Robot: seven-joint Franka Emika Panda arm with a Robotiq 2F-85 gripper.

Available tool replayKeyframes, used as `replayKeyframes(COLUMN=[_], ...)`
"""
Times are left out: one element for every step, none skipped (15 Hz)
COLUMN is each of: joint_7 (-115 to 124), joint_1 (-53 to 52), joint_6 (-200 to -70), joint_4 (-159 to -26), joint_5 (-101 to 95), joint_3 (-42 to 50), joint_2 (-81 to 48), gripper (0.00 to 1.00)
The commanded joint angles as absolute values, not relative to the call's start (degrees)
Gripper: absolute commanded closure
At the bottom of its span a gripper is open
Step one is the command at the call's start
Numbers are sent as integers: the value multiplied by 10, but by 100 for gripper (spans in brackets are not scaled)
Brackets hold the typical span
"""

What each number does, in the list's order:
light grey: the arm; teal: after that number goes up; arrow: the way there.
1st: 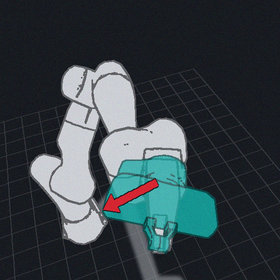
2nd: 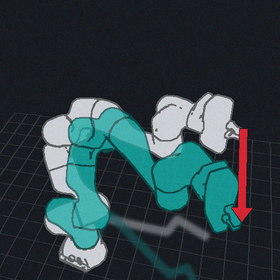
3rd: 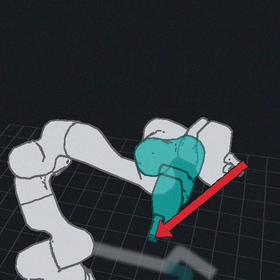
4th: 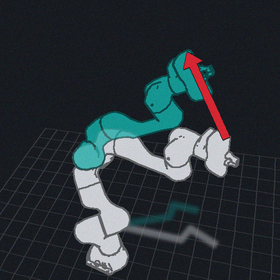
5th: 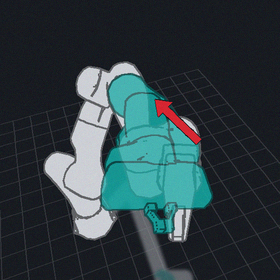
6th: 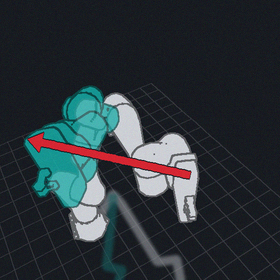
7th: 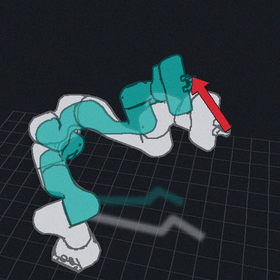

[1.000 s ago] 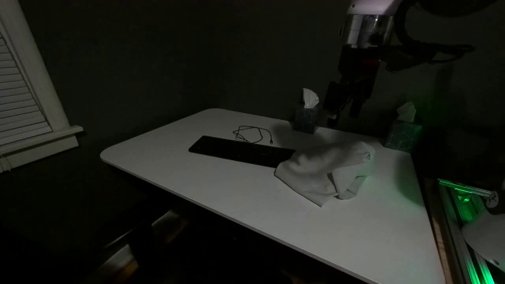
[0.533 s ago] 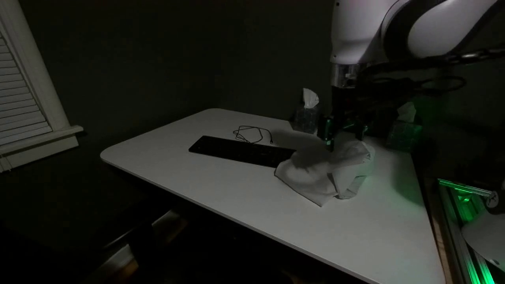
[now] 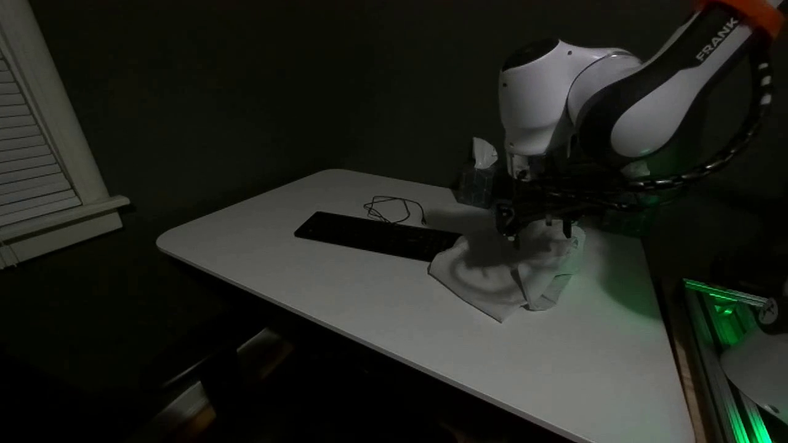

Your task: Use the white cloth to cover the right side of the keyboard

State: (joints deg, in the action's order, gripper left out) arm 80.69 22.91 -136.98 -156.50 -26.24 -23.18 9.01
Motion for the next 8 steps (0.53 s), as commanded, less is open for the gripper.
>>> replayKeyframes(joint_7=[843,856,862,864,865,865,866,867], joint_1=[168,171,173,173,174,174,174,162], joint_6=[-1362,-1361,-1361,-1361,-1361,-1361,-1361,-1359], joint_4=[-1560,-1557,-1555,-1553,-1553,-1552,-1552,-1544], joint_5=[-290,-295,-297,-297,-297,-297,-297,-282], joint_3=[-168,-171,-173,-173,-174,-174,-174,-165], joint_2=[79,73,71,70,70,70,70,51], gripper=[0,0,0,0,0,0,0,0])
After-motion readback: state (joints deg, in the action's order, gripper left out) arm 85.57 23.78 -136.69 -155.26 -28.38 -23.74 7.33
